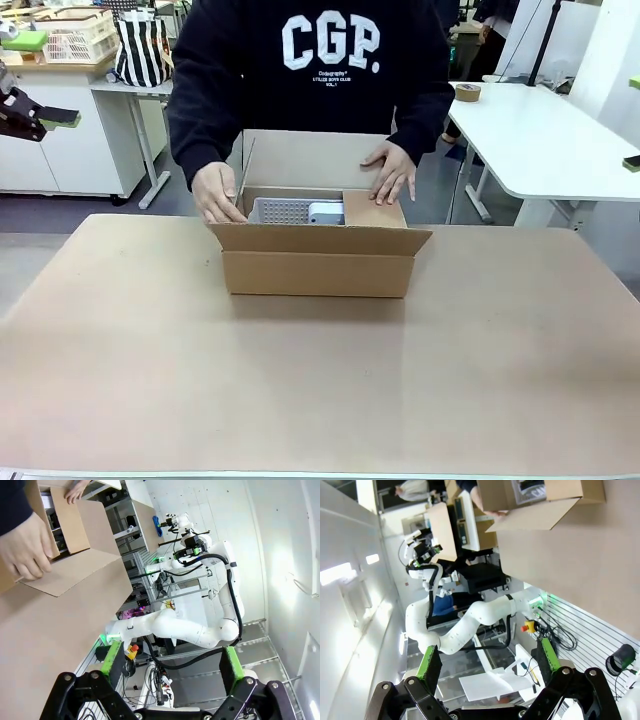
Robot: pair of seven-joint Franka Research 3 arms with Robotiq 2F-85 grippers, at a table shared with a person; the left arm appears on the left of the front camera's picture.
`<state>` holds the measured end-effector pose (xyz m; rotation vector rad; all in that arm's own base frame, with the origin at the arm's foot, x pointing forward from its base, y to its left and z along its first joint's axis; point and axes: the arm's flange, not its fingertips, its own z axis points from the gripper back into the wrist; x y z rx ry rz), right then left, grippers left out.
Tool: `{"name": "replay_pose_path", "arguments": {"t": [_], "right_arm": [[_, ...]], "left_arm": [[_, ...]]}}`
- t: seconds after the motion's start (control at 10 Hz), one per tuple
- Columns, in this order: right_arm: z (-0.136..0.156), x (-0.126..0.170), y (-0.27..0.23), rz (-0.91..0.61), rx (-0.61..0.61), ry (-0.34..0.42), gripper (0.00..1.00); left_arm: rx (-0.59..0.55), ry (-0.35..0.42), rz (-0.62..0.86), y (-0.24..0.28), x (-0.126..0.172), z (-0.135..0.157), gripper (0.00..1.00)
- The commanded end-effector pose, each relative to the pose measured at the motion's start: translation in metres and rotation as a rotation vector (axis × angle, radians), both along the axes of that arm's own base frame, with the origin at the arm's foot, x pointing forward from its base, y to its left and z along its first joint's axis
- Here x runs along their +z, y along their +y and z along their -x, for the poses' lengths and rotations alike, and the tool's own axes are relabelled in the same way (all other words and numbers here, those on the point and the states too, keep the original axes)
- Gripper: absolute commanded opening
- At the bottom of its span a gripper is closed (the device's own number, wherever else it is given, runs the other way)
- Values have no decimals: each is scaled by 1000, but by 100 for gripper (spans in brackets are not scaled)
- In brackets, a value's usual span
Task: Pack the gift set into the box.
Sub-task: Press and hold the closed box until the human finishes sealing it.
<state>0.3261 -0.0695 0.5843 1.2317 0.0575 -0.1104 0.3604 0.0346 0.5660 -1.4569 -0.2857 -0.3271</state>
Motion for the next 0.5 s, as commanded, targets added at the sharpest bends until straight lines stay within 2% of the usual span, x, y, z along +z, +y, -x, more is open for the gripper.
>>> {"name": "replay_pose_path", "arguments": {"t": [0.0,0.4], "right_arm": [[0,2,0,-20,9,-27,100],[0,2,0,-20,9,-27,100]], "left_arm": [[-8,15,-10,2,3,3,100],[-8,15,-10,2,3,3,100]]}}
